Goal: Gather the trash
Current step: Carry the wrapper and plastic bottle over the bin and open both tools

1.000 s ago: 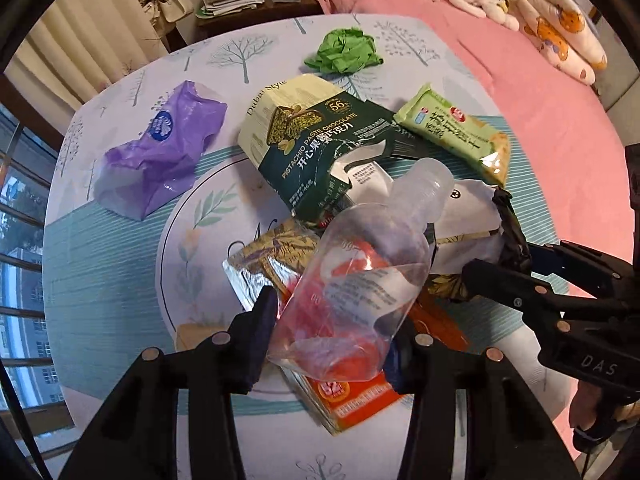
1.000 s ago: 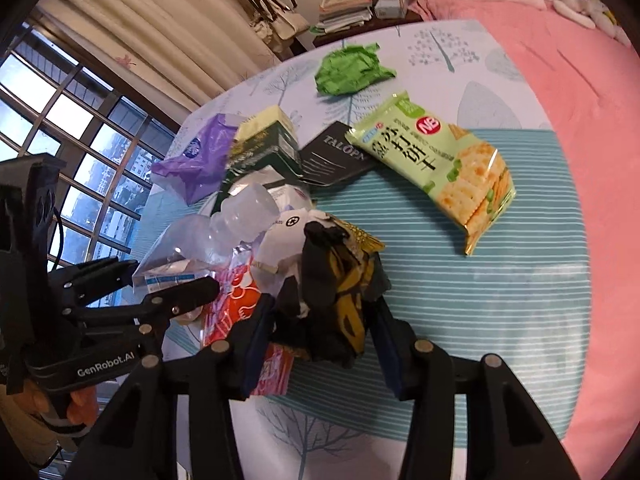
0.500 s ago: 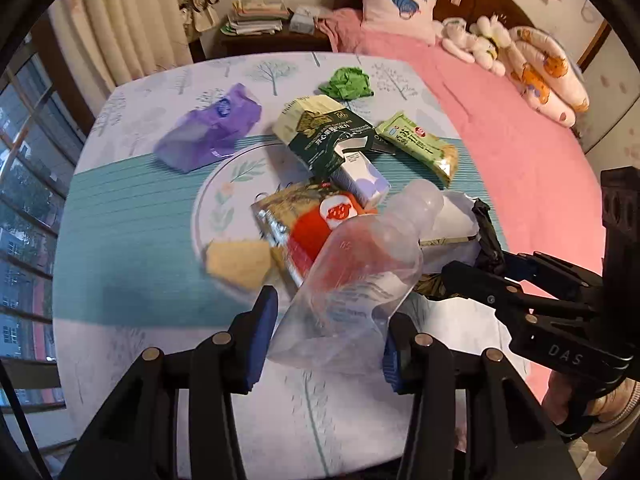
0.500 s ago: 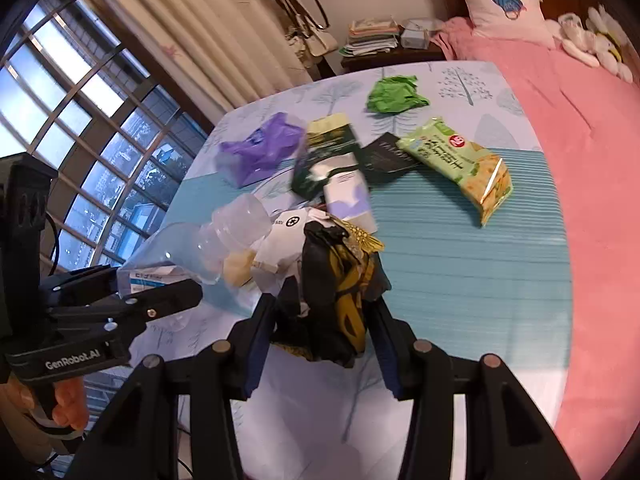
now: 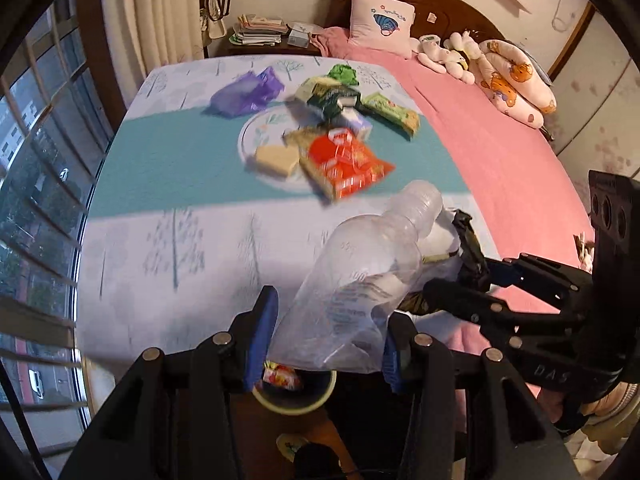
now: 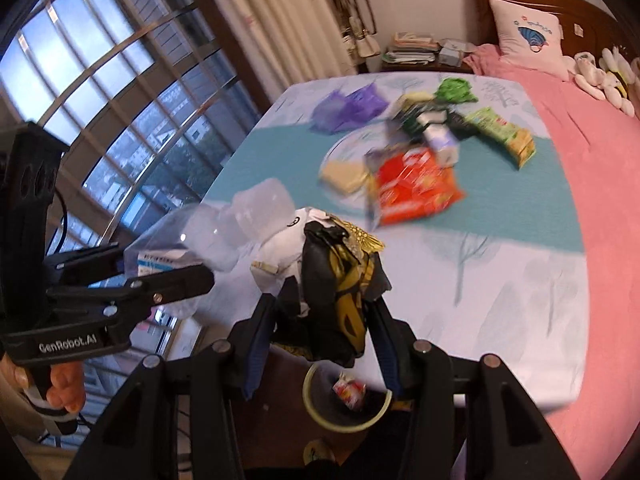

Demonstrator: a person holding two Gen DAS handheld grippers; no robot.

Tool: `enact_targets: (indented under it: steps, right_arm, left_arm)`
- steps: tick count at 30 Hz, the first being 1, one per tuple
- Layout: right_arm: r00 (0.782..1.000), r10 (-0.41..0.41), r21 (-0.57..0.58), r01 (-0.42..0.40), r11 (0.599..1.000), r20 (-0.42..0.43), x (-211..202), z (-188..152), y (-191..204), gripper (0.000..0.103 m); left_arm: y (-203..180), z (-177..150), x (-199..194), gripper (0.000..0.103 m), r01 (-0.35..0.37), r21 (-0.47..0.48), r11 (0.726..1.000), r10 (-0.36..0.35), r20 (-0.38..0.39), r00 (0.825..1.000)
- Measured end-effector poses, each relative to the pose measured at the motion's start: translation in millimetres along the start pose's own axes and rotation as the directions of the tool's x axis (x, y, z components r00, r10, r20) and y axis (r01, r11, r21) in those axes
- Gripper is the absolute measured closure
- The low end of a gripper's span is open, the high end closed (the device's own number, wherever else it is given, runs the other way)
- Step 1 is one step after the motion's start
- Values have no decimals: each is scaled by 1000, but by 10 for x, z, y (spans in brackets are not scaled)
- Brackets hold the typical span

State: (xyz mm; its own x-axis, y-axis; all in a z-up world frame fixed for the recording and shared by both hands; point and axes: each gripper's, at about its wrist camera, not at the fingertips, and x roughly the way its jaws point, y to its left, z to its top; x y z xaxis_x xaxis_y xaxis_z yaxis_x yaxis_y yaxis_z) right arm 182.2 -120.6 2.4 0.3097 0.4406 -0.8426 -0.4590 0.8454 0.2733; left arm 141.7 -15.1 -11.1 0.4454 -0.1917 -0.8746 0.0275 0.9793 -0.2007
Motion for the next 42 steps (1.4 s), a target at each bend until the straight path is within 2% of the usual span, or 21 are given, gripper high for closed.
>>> enact_targets:
  steps: [4,9,17,21,27,31,35,36,39,42]
  right_arm:
    - [1000,-11,-9,11,1000,-17,-16,-429,294,56]
    - [997,-11,37,13,999,-74,75,-951,421,56]
    - [977,-25,83,43,996,-213,501,-1530,373,56]
    - [961,-41,130,79,988,-273,889,-1785,161,56]
    - [942,-48,168,110,980,-332,1747,-2202,-207,56]
    - [931,-47,163,113,980,-361,2431,-2465,-446,56]
    - [919,-55,147,121,982,-391,3108,-2685,-657,55]
    - [917,-53,147,120,982,-395,3221,-2728,-678,54]
    - [913,-38,153,109,982,-406,3579,-2794,-797,52]
    - [905,-24,179,110,978,-425,3794,-2895,-874,48]
  left_arm:
    - [128,-497,-92,58,17,-11,1000,-17,-30,999]
    - [217,-976,-3,58,19,-20,1000,-21,-101,995]
    - [250,-1498,525,58,31,-77,997,-48,-228,972]
    - [272,-1728,1046,58,11,-106,994,-42,-292,955]
    - [420,-2083,2135,58,-51,-123,991,2,-365,931]
    - [564,-2265,2847,58,-86,-132,987,31,-374,927]
    - [703,-2415,3376,57,-125,-113,986,77,-362,929]
    - [748,-2447,3498,56,-132,-117,984,82,-355,931]
    - [855,-2522,3674,30,-153,-135,979,98,-346,933]
    - [987,-2604,3805,24,-164,-156,974,104,-338,936]
